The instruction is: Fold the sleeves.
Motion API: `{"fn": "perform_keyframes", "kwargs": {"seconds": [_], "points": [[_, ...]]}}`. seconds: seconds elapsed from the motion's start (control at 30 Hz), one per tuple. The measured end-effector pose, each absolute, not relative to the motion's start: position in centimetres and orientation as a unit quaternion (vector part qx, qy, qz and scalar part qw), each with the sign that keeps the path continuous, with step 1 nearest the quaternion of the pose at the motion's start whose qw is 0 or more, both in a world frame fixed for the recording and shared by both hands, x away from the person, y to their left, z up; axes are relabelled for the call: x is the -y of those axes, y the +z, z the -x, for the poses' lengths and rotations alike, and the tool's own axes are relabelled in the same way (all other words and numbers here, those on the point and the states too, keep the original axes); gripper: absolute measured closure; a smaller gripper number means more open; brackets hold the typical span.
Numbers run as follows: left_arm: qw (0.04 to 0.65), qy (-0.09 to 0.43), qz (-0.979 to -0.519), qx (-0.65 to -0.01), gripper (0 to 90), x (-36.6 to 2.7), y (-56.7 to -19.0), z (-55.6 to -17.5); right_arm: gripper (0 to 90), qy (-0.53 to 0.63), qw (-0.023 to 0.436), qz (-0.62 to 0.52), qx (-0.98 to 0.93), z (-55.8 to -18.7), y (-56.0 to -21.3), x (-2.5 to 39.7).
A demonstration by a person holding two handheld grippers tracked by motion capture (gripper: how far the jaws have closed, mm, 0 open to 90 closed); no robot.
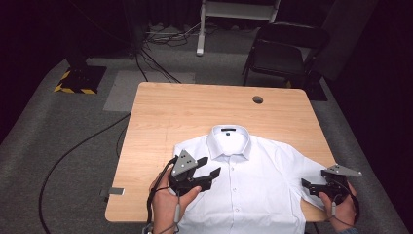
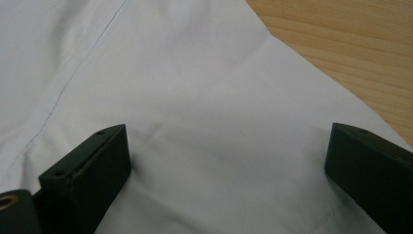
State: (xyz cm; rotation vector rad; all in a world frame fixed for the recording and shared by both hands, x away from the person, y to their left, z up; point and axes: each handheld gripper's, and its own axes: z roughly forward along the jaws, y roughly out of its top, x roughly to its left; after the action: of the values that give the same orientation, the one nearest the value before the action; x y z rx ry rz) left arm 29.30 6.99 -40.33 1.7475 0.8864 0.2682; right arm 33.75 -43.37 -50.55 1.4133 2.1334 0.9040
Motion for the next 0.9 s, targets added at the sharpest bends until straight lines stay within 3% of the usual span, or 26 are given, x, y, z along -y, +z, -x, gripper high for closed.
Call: {"fn": "perform_keyframes", "kwargs": {"seconds": [0.23,0.9], "points": [[0.546,0.153,-0.727,-0.387,30.8,-8.4,-40.6,-29.2,2.8,0.325,0.212,-0.509,-0.768,-33.7,-50.5,43.4],[0.468,0.251,-0.713,-0.458,23.1,-14.3,-42.9,-29.0,2.8,0.325,0.212,-0.509,-0.768,-33.7,-50.5,43.4]]}}
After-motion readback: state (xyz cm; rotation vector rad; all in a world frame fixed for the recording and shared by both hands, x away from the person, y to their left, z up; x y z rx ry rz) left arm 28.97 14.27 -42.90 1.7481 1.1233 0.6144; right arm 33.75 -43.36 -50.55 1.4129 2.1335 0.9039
